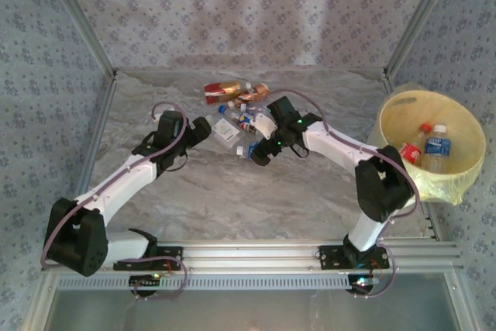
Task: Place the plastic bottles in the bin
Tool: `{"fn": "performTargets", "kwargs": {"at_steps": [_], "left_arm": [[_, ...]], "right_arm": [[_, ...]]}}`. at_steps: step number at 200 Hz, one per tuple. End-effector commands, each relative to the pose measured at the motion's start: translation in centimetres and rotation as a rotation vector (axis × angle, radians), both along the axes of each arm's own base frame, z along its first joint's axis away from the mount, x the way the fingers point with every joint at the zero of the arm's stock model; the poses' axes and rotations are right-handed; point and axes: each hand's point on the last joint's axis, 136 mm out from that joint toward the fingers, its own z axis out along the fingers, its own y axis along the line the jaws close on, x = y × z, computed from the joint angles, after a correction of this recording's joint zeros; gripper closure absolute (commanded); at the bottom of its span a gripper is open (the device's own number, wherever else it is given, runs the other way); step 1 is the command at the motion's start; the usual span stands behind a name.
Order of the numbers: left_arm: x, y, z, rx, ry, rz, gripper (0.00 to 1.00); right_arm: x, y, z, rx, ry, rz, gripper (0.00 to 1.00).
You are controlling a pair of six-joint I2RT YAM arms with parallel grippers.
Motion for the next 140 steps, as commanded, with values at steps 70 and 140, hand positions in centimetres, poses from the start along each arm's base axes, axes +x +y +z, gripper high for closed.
{"fn": "performTargets", "kwargs": {"at_steps": [70, 140], "left_arm": [[0.9, -0.7, -1.7, 0.013, 0.077, -0.014, 0.02], [1.2, -1.1, -2.9, 0.007, 0.116, -0.015, 0.02]], "right_arm": [[-2.0, 1.1, -4.5, -0.211, 0.094, 0.199, 0.02], [-1.7, -0.2, -7.7, -0.351, 0.062, 0.057, 0.05]]}}
